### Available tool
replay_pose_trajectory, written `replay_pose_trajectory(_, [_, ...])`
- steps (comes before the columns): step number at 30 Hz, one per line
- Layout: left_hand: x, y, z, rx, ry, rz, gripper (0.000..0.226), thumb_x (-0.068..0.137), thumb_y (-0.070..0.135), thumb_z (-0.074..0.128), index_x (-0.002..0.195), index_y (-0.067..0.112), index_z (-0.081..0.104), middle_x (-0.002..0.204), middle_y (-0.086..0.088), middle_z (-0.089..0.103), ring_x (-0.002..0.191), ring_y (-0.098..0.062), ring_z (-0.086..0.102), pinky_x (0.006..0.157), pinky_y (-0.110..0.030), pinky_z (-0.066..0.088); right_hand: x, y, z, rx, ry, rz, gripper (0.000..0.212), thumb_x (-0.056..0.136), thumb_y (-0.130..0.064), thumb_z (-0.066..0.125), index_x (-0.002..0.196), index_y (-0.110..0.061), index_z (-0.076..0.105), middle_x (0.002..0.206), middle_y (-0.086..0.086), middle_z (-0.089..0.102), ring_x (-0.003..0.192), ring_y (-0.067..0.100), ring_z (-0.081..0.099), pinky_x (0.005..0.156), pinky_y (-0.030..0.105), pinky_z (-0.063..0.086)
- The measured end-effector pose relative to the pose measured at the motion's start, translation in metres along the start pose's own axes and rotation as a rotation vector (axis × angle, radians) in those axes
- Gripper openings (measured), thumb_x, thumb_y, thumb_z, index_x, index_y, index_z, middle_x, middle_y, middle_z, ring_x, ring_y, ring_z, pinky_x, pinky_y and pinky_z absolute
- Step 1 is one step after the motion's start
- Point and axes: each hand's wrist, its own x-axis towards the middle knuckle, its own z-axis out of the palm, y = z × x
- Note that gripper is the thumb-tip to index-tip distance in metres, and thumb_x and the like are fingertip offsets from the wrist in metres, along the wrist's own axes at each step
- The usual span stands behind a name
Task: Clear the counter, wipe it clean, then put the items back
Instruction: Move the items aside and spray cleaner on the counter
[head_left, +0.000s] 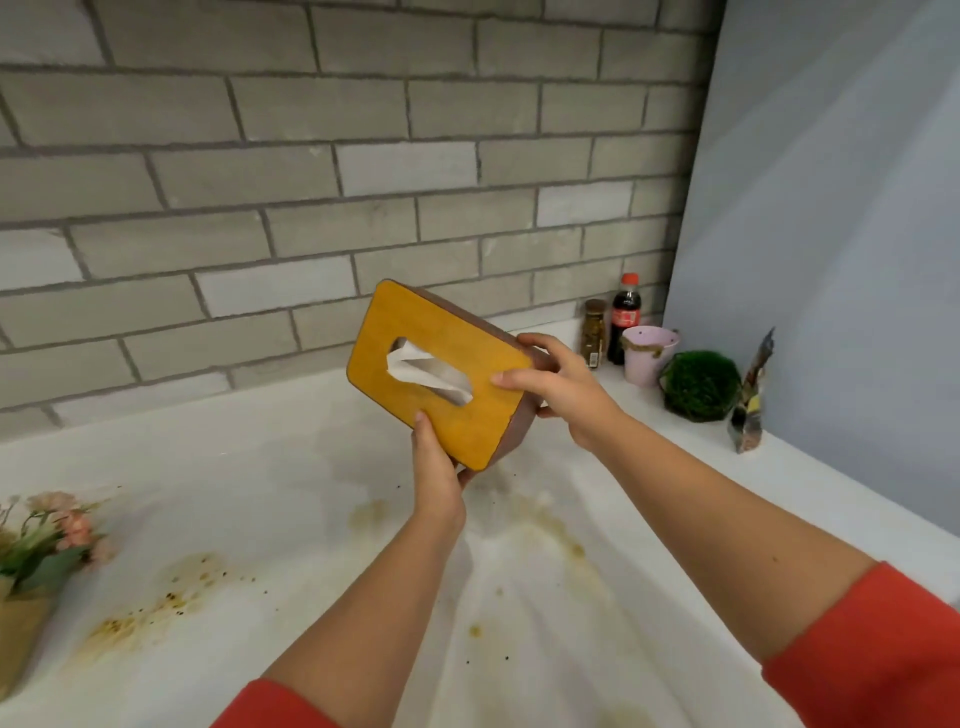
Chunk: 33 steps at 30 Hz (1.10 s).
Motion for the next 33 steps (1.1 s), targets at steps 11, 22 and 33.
replay_pose_trajectory(11, [-0.076,-0.076,0.139,0.105,-0.162,-0.043,0.051,0.098,0.049,0.023,0.143,0.026,0.031,0.137,-0.009,0.049,0.108,-0.025,0.054,0.086,-0.042,0.051,-0.067,0.002,-0.173,-0.092,0.113,-0.014,0.061,0.075,-0.018,0.076,0.129,-0.028,0.047,0.116,-0.002,0.048,0.090,0.005,0.052,0.060,0.017,0.045])
replay_pose_trajectory(22, [-0.147,-0.146,0.231,0.338,-0.269,-0.029,0.049,0.099,0.046,0.025,0.133,0.017,0.045,0.124,-0.010,0.057,0.110,-0.031,0.058,0.077,-0.036,0.055,-0.131,0.025,-0.317,-0.186,0.230,0.121,0.051,0.077,-0.033,0.072,0.122,-0.034,0.048,0.128,0.000,0.048,0.113,0.025,0.050,0.082,0.042,0.053])
replay_pose_trajectory(33, [-0.180,-0.192,0.278,0.776,-0.358,0.038,0.049,0.100,0.042,0.021,0.070,0.018,0.051,0.094,-0.018,0.068,0.088,-0.035,0.065,0.082,-0.049,0.053,-0.176,0.059,-0.398,-0.078,0.320,0.401,0.049,0.080,-0.044,0.065,0.122,-0.028,0.047,0.114,0.002,0.049,0.109,0.029,0.053,0.079,0.047,0.057])
